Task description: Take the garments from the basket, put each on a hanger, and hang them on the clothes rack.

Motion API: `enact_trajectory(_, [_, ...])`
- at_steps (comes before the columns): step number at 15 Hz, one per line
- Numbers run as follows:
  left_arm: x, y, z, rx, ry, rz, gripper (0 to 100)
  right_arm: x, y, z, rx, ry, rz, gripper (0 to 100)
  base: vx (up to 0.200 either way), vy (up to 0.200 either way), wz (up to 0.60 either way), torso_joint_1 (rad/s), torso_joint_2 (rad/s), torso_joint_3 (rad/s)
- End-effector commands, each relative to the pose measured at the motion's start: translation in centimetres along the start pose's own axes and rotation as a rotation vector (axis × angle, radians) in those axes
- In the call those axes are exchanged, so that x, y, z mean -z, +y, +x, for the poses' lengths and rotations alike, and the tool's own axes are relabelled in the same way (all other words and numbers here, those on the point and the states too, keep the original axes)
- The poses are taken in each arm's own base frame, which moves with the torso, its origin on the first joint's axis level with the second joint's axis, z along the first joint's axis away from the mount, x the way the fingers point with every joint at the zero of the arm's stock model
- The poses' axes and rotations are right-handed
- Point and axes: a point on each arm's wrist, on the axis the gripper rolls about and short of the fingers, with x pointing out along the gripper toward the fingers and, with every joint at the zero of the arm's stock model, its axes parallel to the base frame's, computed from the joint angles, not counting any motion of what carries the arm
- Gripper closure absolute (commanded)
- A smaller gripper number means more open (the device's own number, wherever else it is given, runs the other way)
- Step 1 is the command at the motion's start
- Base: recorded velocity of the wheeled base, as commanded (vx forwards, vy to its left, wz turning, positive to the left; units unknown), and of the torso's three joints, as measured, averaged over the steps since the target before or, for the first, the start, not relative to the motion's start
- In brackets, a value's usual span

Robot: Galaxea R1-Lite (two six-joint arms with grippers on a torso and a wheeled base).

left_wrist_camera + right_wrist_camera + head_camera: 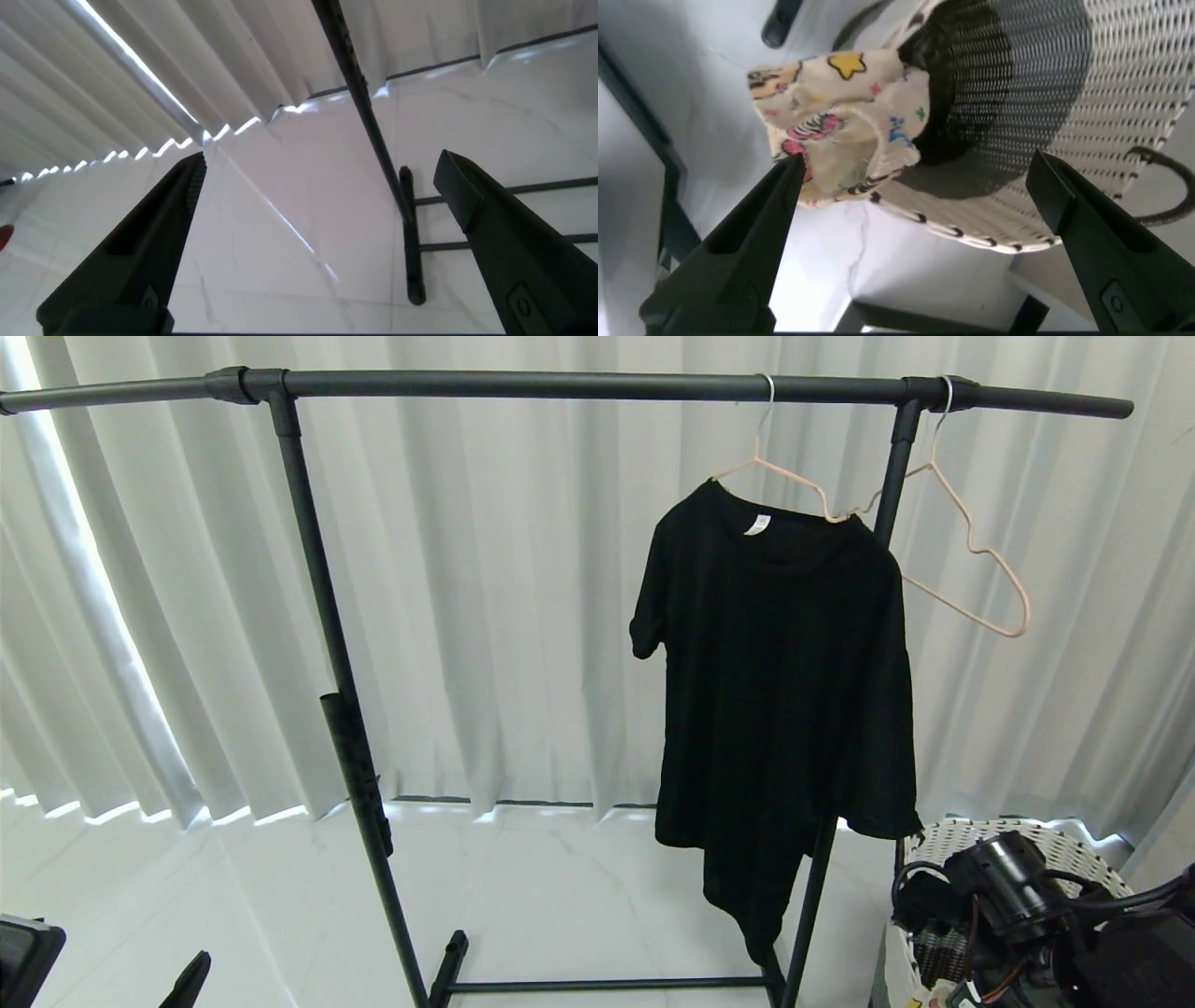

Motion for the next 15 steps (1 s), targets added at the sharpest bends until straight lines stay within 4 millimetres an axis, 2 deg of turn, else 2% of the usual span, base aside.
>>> enact_trajectory(1, [0.0,-0.1,0.2,0.009,0.014,0.004,0,0.2,0.0,0.7,0.007,0.032,0.000,0,0.000,0.000,0.00,0.000,0.00,0.000])
enact_trajectory(3, [-0.1,-0.1,0.2,0.010,0.012,0.004,0,-0.1,-0.2,1.7,0.033,0.024,0.019,0,0.000,0.000,0.00,0.000,0.00,0.000])
enact_trajectory(6, [-0.1,0.0,0.2,0.009,0.011,0.003,0,-0.6,-0.1,3.6,0.159,0.026,0.038,0,0.000,0.000,0.00,0.000,0.00,0.000])
enact_trajectory(7, [-0.1,0.0,0.2,0.009,0.011,0.003,0,-0.6,-0.1,3.6,0.168,0.032,0.036,100,0.000,0.000,0.00,0.000,0.00,0.000])
enact_trajectory(12, [-0.1,0.0,0.2,0.010,0.009,0.003,0,-0.8,-0.3,3.2,0.178,0.015,0.046,100,0.000,0.000,0.00,0.000,0.00,0.000])
enact_trajectory(14, [-0.2,0.0,0.3,0.010,0.009,0.003,0,-0.9,-0.9,1.6,0.187,-0.017,0.052,100,0.000,0.000,0.00,0.000,0.00,0.000])
enact_trajectory(15, [0.0,-0.1,0.3,0.015,0.020,0.006,0,-0.9,-1.6,-0.6,0.187,-0.040,0.062,100,0.000,0.000,0.00,0.000,0.00,0.000])
